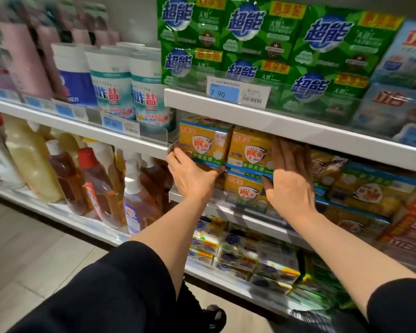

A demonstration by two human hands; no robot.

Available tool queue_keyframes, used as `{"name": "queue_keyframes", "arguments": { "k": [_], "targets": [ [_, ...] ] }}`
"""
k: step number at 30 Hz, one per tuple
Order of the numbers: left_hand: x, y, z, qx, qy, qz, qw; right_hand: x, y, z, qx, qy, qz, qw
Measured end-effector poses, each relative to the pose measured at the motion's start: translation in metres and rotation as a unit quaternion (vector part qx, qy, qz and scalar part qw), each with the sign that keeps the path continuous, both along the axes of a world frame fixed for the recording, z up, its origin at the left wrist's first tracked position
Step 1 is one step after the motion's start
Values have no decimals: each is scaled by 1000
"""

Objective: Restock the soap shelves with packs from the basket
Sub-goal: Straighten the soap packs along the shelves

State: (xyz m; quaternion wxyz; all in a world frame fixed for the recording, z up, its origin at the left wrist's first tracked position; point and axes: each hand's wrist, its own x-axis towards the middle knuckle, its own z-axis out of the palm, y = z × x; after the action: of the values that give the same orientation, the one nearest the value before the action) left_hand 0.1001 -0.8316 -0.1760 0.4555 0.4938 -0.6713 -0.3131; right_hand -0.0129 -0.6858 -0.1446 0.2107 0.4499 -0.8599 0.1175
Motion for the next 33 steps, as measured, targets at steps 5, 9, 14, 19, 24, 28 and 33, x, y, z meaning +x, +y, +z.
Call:
{"name": "queue_keyframes", "arguments": {
  "k": [5,9,14,19,24,28,33],
  "targets": [
    [-5,-2,-2,-6,-7,6,1000,1,1,1,-3,-10,2,1000],
    [-6,-4,-4,4,16,-7,1000,-1,1,1,-5,17,27,999],
    [1,-2,-4,-8,39,-26,999,3,2,2,-13,14,36,999],
    [13,2,-2,-25,48,-41,998,3,5,0,-35,-15,37,999],
    [27,9,-1,-27,57,-65,996,8,10,4,-51,-21,43,998],
    [27,15,0,-24,42,-45,998,10,13,10,-66,-23,53,996],
    [11,15,4,-6,49,-12,999,8,16,12,-72,-25,63,995]
  ]
}}
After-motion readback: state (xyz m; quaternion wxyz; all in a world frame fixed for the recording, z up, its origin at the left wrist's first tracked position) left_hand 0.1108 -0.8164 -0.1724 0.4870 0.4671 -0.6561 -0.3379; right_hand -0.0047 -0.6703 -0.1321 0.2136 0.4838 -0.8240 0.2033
